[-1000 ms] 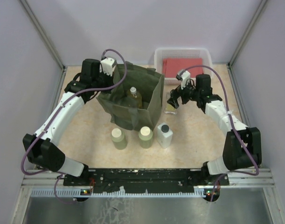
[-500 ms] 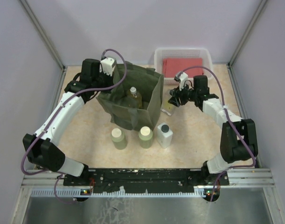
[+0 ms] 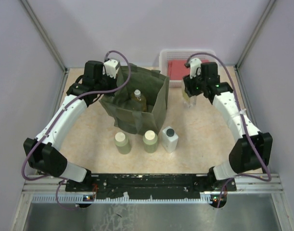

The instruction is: Place the personal care products into the canvas bag

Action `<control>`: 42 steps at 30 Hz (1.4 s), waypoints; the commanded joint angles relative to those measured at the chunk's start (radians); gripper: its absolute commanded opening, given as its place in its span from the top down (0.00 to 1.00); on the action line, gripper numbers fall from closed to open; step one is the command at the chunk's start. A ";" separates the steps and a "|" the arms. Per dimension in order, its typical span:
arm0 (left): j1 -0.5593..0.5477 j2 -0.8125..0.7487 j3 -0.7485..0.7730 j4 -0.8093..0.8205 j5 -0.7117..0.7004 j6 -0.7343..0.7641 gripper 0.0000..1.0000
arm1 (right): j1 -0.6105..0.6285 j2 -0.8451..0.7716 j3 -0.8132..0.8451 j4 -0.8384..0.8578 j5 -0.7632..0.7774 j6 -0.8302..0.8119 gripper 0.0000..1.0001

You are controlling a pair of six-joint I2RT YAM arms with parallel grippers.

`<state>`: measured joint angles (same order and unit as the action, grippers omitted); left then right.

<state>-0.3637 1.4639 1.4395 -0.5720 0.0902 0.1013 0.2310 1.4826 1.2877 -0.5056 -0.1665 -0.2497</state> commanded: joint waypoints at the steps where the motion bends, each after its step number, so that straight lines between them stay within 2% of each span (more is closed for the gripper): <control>1: 0.002 -0.005 0.002 -0.008 0.003 0.000 1.00 | 0.002 -0.172 0.261 0.129 0.053 0.004 1.00; 6: 0.002 -0.003 0.005 -0.004 0.012 -0.003 1.00 | 0.055 -0.148 0.448 0.172 -0.022 -0.010 1.00; 11: 0.003 0.004 0.020 -0.009 0.030 0.002 1.00 | 0.068 -0.169 0.453 0.414 -0.242 0.141 1.00; 17: 0.002 0.004 0.024 0.003 0.066 0.001 1.00 | 0.123 -0.157 0.417 0.541 -0.403 0.273 1.00; 28: 0.003 0.016 0.027 0.010 0.086 0.003 1.00 | 0.233 -0.104 0.264 0.593 -0.392 0.277 1.00; 35: 0.003 0.015 0.028 0.010 0.086 0.004 1.00 | 0.309 0.003 0.240 0.499 -0.256 0.199 1.00; 42: 0.003 0.013 0.022 0.008 0.076 0.008 1.00 | 0.364 0.071 0.200 0.504 -0.130 0.148 1.00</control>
<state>-0.3618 1.4647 1.4414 -0.5716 0.1436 0.1051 0.5583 1.5700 1.4555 -0.1730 -0.3801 -0.0578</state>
